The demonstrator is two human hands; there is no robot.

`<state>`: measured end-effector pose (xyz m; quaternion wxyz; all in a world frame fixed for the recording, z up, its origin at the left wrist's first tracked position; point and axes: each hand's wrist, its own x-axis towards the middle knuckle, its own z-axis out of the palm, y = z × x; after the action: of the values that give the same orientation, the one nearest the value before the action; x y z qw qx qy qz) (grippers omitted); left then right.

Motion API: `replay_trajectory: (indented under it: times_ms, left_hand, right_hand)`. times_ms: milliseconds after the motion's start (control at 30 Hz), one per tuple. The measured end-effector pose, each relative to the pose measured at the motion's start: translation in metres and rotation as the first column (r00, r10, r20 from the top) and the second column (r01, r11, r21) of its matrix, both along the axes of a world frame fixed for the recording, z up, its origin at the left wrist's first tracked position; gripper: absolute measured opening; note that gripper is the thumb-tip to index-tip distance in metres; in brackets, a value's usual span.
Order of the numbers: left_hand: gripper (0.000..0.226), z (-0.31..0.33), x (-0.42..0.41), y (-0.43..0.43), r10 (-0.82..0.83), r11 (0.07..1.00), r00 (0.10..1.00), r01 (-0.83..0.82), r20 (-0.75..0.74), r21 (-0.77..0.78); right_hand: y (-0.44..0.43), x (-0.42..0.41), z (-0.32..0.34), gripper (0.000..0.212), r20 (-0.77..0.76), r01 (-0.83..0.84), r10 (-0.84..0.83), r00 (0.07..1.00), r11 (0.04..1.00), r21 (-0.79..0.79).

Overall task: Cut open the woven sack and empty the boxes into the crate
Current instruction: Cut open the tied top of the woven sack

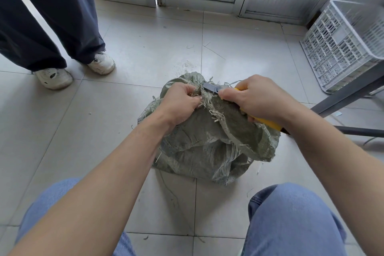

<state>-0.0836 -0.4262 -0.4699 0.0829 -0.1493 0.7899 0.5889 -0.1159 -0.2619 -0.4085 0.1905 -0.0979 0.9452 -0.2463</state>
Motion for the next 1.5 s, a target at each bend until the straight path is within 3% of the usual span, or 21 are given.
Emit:
replay_trajectory:
  times_ms: [133, 367, 500, 567, 700, 833, 900, 967, 1067, 1167, 1233, 1300, 1400, 1433, 1500]
  left_hand:
    - [0.035, 0.002, -0.007, -0.005, 0.020, 0.992, 0.999, -0.015, 0.045, -0.123]
    - [0.040, 0.004, -0.013, -0.018, -0.008, 0.965, 0.995, 0.033, 0.098, -0.262]
    - [0.032, 0.000, -0.014, -0.016, -0.014, 0.951, 0.995, 0.044, 0.099, -0.306]
    - [0.029, -0.002, -0.016, -0.010, -0.014, 0.943, 0.995, 0.046, 0.096, -0.330]
    - [0.025, -0.002, -0.019, -0.008, 0.017, 0.957, 0.996, 0.010, 0.091, -0.290]
    - [0.012, -0.001, -0.014, -0.012, 0.072, 0.994, 0.994, -0.065, 0.082, -0.088]
    - [0.019, 0.000, -0.013, -0.010, 0.081, 0.992, 0.992, -0.090, 0.097, 0.088]
    - [0.024, 0.000, -0.012, -0.008, 0.057, 0.984, 0.992, -0.075, 0.109, 0.164]
    - [0.015, -0.002, -0.015, -0.009, 0.080, 0.986, 0.993, -0.092, 0.092, 0.139]
    - [0.008, -0.003, -0.017, -0.007, 0.068, 0.996, 0.996, -0.071, 0.054, 0.049]
    - [0.017, -0.004, -0.020, -0.001, 0.050, 0.997, 0.998, -0.052, 0.048, 0.051]
    - [0.035, -0.003, -0.023, 0.004, 0.058, 0.997, 0.996, -0.061, 0.065, 0.039]
    - [0.049, -0.004, -0.026, 0.004, 0.057, 0.998, 0.994, -0.058, 0.094, 0.008]
    - [0.041, -0.006, -0.023, 0.002, 0.031, 1.000, 0.994, -0.030, 0.108, -0.006]
    - [0.023, -0.016, -0.011, -0.006, -0.023, 0.995, 0.987, 0.039, 0.161, -0.096]
  right_hand:
    - [-0.010, -0.010, -0.007, 0.055, 0.089, 0.080, -0.076, 0.993, 0.996, -0.050]
    - [-0.017, -0.014, -0.016, 0.047, 0.224, 0.173, -0.140, 0.965, 0.976, -0.134]
    - [-0.015, -0.012, -0.020, 0.036, 0.385, 0.308, -0.193, 0.902, 0.914, -0.264]
    - [-0.021, -0.012, -0.029, 0.043, 0.269, 0.258, -0.200, 0.942, 0.945, -0.200]
    - [-0.032, -0.009, -0.050, 0.049, -0.158, 0.094, -0.079, 0.984, 0.992, 0.086]
    - [-0.022, -0.014, -0.043, 0.055, -0.113, 0.102, -0.100, 0.989, 0.995, 0.012]
    - [-0.016, -0.017, -0.037, 0.056, -0.099, 0.106, -0.106, 0.989, 0.994, -0.002]
    - [-0.013, -0.015, -0.031, 0.056, -0.089, 0.107, -0.108, 0.990, 0.994, -0.014]
    - [-0.006, -0.013, -0.022, 0.053, 0.131, 0.195, -0.175, 0.976, 0.968, -0.157]
    - [-0.003, -0.018, -0.015, 0.046, 0.469, 0.367, -0.209, 0.858, 0.888, -0.276]
    - [-0.009, -0.023, -0.017, 0.045, 0.530, 0.432, -0.227, 0.817, 0.850, -0.303]
    - [-0.019, -0.024, -0.026, 0.046, 0.366, 0.373, -0.267, 0.892, 0.891, -0.260]
    - [-0.028, -0.020, -0.034, 0.049, -0.041, 0.193, -0.194, 0.980, 0.981, -0.017]
    - [-0.026, -0.023, -0.034, 0.049, -0.053, 0.224, -0.225, 0.973, 0.974, -0.024]
    - [-0.012, -0.038, -0.027, 0.046, 0.123, 0.395, -0.377, 0.918, 0.896, -0.202]
